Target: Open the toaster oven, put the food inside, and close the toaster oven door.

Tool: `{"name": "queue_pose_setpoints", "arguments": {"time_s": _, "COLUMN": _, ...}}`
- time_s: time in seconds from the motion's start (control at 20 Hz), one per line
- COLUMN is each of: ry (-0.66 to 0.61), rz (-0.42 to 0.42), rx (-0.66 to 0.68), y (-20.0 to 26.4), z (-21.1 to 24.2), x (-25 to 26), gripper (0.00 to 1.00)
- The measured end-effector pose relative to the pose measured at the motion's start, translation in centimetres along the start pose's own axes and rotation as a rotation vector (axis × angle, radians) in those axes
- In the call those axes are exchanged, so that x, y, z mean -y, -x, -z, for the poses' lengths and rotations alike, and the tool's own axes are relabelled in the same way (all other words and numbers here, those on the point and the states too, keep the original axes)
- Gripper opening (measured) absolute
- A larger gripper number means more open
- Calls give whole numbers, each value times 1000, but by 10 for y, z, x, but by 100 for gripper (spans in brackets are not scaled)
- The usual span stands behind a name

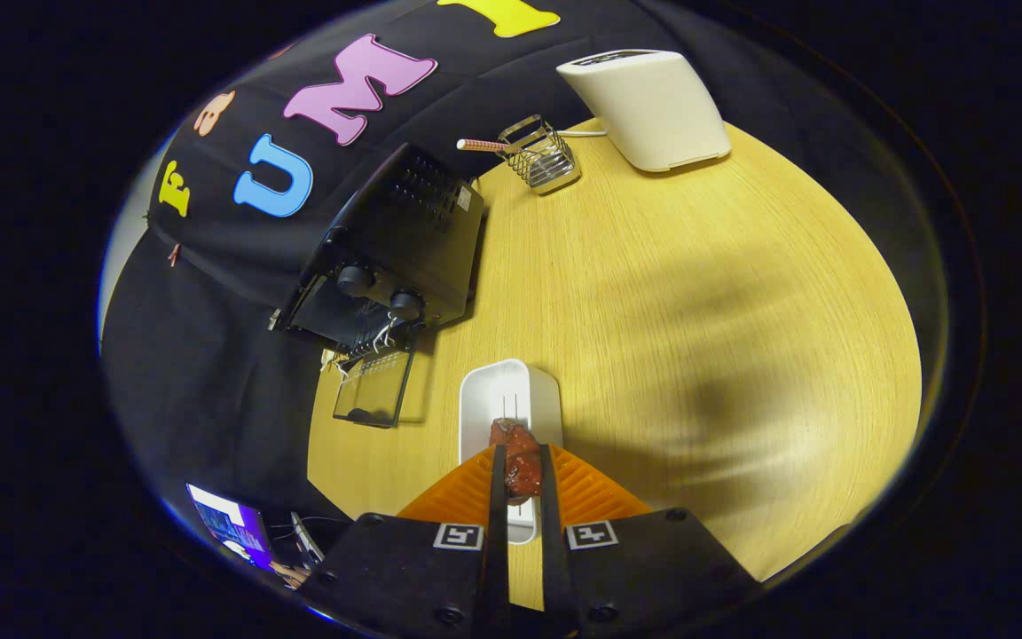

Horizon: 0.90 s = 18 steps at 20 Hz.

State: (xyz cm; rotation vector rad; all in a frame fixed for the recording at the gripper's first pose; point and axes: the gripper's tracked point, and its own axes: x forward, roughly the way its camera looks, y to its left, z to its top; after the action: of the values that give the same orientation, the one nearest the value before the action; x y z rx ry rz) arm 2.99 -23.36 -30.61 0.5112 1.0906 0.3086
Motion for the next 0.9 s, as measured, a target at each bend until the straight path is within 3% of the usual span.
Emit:
{"name": "queue_pose_setpoints", "arguments": {"time_s": 0.55, "ry": -15, "rz": -7, "rx": 74, "y": 38, "z": -18, "x": -22, "gripper": 16}}
{"name": "queue_pose_setpoints", "arguments": {"time_s": 0.9, "ry": -27, "rz": -18, "rx": 170, "y": 67, "z": -31, "x": -80, "gripper": 16}}
